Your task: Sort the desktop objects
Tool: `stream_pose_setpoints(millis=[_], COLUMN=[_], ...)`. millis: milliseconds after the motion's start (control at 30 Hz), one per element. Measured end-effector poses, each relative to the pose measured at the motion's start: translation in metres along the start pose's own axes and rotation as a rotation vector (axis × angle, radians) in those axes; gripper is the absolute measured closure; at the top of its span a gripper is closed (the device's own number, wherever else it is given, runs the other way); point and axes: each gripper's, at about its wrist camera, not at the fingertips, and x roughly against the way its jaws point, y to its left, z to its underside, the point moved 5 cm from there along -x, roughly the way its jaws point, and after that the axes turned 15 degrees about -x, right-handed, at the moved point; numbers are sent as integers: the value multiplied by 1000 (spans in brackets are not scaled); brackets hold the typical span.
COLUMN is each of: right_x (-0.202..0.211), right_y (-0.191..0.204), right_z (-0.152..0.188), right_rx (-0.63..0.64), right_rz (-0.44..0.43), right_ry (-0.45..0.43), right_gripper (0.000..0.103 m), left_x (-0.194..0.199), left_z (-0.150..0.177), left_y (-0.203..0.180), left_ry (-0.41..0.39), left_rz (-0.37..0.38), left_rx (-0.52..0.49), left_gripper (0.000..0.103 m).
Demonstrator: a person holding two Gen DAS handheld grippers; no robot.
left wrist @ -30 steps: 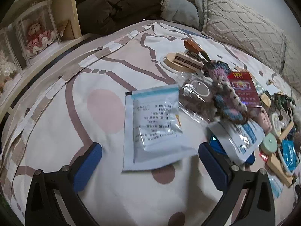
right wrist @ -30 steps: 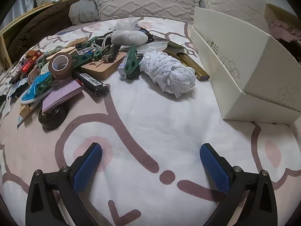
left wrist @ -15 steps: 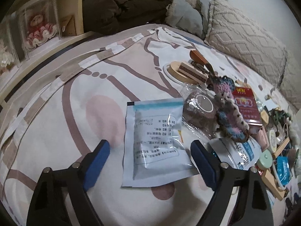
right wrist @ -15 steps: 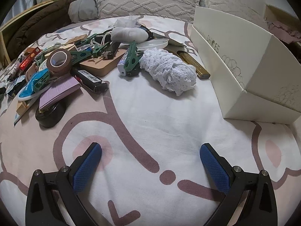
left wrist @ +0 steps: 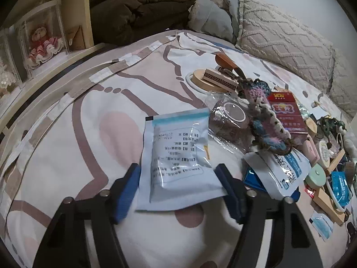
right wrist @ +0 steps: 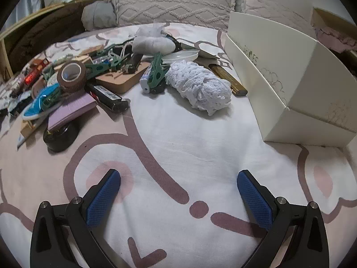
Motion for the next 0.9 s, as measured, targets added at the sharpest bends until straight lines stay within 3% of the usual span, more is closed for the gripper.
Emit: stream_pose_setpoints(millis=[233, 433, 667, 900], right_x=[4, 5, 17, 15], right_y=[-6, 0, -5, 9], right_z=[-2, -5, -29, -60], right_rx=[-42, -26, -63, 79], right_rz=[-41, -9, -72, -4], right_ry=[-27, -30, -55, -108], right_gripper=[0, 0, 0, 0], left_x=[8, 20, 31, 44], left_z=[4, 13, 23, 34], left_y=[-3, -12, -19, -28], left_ry=[-19, -31, -22, -27], left_rz=[18, 30, 69, 137], left_rx=[-2, -28, -39, -20], left_gripper=[39, 43, 43, 44])
